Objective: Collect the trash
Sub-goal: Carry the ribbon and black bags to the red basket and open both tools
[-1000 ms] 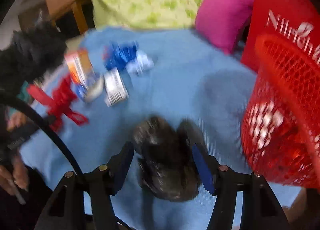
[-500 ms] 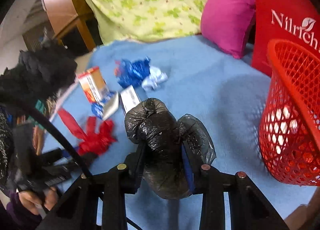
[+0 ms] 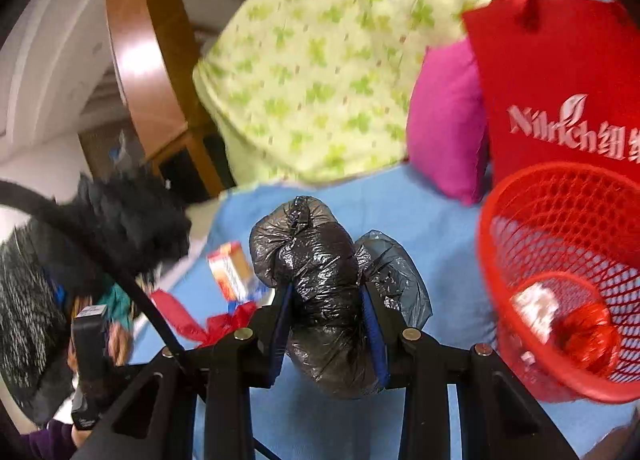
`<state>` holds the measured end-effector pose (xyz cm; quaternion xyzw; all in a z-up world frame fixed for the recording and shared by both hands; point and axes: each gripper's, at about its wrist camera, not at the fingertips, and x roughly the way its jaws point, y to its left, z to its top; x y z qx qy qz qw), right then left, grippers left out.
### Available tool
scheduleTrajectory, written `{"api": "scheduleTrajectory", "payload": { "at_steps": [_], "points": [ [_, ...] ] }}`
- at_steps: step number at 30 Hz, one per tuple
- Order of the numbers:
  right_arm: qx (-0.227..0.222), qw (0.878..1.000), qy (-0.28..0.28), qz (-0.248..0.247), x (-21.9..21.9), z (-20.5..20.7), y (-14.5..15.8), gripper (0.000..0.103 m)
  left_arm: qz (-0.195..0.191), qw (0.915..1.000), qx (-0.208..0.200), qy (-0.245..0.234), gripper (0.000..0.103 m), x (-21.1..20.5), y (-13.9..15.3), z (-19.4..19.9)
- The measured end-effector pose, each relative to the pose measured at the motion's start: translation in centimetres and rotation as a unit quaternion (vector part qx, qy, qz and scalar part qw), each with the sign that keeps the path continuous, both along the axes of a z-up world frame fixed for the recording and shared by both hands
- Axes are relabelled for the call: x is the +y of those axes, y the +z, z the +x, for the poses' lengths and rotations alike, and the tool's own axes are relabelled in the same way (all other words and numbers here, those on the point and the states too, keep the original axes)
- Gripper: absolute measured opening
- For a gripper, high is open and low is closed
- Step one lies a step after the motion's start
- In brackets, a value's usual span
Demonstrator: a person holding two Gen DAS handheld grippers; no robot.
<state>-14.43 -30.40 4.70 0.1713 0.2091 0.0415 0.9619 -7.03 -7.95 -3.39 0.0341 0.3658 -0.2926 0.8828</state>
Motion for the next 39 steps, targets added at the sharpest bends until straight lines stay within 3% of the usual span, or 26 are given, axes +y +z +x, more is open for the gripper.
{"api": "scheduleTrajectory", "payload": {
  "at_steps": [8,12,21,27,28,29,31,33,35,39],
  "points": [
    [-0.089,0.991,-0.089,0.055,-6.1,-4.6,2.4,0.036,-0.046,0.9951,-0.070,-0.054,0.015,-6.8,8.8,-2.0],
    [-0.115,0.977,-0.155,0.095,-10.0,-7.2,2.7,0.036,-0.059,0.9917,-0.071,-0.090,0.015,-12.0,10.9,-2.3],
    [-0.127,0.942,-0.244,0.194,-16.9,-11.6,1.1,0.037,-0.062,0.9864,-0.034,-0.149,0.015,-21.3,10.7,-2.9],
    [-0.113,0.929,-0.266,0.230,-18.7,-11.3,0.4,0.040,-0.039,0.9840,-0.012,-0.173,0.017,-25.2,9.2,-3.0],
    [-0.107,0.928,-0.267,0.238,-18.9,-11.1,0.1,0.044,-0.036,0.9843,-0.008,-0.172,0.021,-25.6,8.8,-2.9],
    [-0.103,0.926,-0.268,0.247,-19.1,-11.1,-0.2,0.056,-0.032,0.9847,-0.004,-0.171,0.026,-26.1,8.5,-2.8],
    [-0.102,0.917,-0.277,0.269,-19.6,-11.2,-0.6,0.070,-0.033,0.9850,0.001,-0.169,0.049,-26.3,8.0,-2.6],
    [-0.112,0.916,-0.277,0.268,-19.8,-11.3,-0.6,0.070,-0.041,0.9855,0.000,-0.164,0.056,-25.8,7.9,-2.4],
    [-0.120,0.919,-0.277,0.254,-19.4,-11.4,-0.2,0.070,-0.043,0.9860,-0.007,-0.161,0.056,-24.8,8.0,-2.3],
    [-0.137,0.937,-0.254,0.199,-17.1,-10.6,1.3,0.070,-0.048,0.9886,-0.026,-0.140,0.059,-21.8,8.5,-2.0]
  ]
}}
